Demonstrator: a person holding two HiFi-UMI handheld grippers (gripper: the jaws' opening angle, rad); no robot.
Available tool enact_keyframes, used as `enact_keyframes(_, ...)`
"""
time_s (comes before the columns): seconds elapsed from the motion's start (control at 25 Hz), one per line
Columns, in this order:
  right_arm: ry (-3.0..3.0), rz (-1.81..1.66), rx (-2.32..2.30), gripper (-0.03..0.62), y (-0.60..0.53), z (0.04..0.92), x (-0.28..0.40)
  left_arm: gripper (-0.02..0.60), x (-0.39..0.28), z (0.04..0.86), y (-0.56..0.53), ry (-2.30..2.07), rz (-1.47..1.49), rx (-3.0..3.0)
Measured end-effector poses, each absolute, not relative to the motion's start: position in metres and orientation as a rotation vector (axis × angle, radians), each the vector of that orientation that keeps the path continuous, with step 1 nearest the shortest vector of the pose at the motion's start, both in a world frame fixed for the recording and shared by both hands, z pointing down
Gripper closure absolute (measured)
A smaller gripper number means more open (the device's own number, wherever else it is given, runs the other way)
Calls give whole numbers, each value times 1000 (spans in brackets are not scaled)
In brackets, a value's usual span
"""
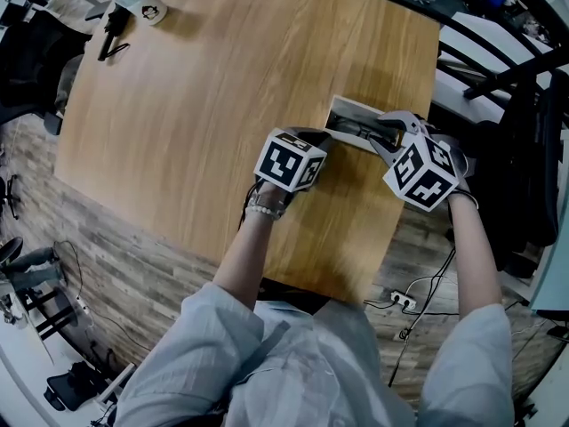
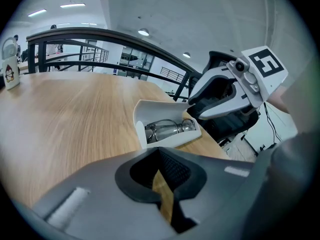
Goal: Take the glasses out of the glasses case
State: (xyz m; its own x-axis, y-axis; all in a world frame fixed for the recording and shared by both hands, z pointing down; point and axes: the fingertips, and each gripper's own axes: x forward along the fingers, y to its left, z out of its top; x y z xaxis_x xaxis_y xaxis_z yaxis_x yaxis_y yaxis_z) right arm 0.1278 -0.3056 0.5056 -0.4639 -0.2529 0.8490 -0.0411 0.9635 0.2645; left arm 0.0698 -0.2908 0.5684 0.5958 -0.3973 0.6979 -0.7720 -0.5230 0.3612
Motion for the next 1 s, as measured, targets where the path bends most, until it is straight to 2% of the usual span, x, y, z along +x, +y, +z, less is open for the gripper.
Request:
enact_keyframes(0.4,-1954,-264,132,488,-304,540,117,578,71,568,-291,-919,727,2157)
enact_keyframes(0.52,-1930,-271,128,537,-306,545,115,578,71,568,-291,-925,729,2161)
enact_keyframes(1.0,-1860,-186,33,566,-304,554,114,578,71,568,-290,-930,731,2166)
